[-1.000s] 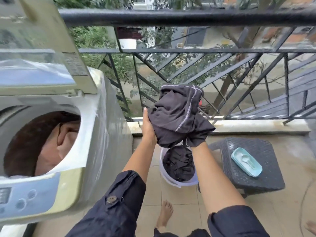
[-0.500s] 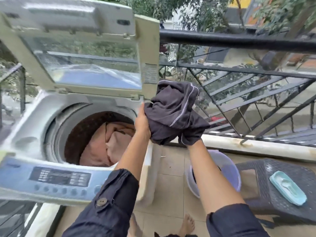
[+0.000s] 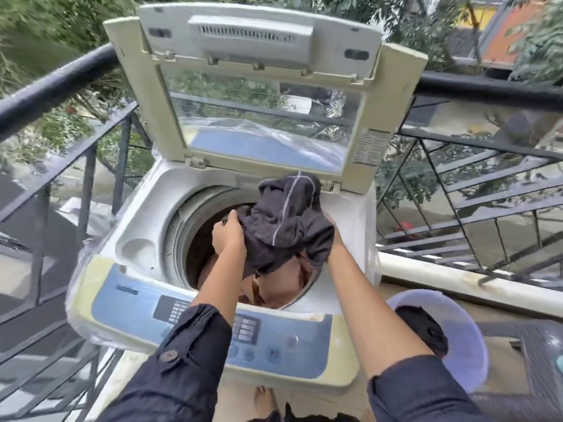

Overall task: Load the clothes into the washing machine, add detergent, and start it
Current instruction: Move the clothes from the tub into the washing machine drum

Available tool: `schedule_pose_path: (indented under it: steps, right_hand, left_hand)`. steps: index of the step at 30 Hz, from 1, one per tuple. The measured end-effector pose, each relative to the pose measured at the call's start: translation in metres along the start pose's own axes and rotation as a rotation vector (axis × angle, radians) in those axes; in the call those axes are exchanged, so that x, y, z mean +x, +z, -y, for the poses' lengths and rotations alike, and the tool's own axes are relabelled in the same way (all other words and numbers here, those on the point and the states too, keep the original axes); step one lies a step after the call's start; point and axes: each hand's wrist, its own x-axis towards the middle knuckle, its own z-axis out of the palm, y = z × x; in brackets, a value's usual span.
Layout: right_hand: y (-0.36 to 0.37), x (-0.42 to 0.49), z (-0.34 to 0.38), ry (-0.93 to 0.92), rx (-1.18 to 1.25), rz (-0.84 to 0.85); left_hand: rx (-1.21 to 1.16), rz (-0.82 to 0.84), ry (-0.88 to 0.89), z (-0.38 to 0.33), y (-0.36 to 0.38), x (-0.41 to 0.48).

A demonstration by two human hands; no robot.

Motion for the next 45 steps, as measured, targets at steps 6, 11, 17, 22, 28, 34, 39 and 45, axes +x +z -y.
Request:
schedule_pose_path:
  steps: [6, 11, 17, 22, 28, 34, 39, 45]
  right_hand:
    - [0.03, 0.006, 0.01, 0.087, -0.151, 0.058]
    - [0.034, 0.009, 0.004, 0.122, -0.21, 0.035]
    - [0.013, 0.011, 0.008, 0.039, -0.089, -0.022]
    - [-0.019, 0.005, 0.012, -0.072, -0.031, -0.062]
    - [-0.077, -0.009, 0.017, -0.187, 0.046, -0.084]
    - [-0.174, -0.023, 0.009, -0.227, 0.123, -0.197]
    - [-0.264, -0.026, -0.019, -0.191, 0.118, -0.292]
    - [-0.366, -0.027, -0.067, -0.105, 0.057, -0.483]
  left_hand:
    - [0.012, 0.0, -0.081, 0.01, -0.005, 0.015]
    - [-0.046, 0.019, -0.044, 0.006, 0.006, 0.013]
    - [-0.098, 0.063, 0.05, 0.003, 0.035, -0.008]
    - [-0.221, 0.169, 0.11, -0.001, 0.066, -0.044]
    - [-0.236, 0.225, 0.295, -0.002, 0.111, -0.104]
    - [-0.194, 0.291, 0.333, 0.022, 0.182, -0.177]
    - [-0.158, 0.36, 0.316, 0.061, 0.251, -0.228]
    - [-0.065, 0.475, 0.285, 0.119, 0.331, -0.277]
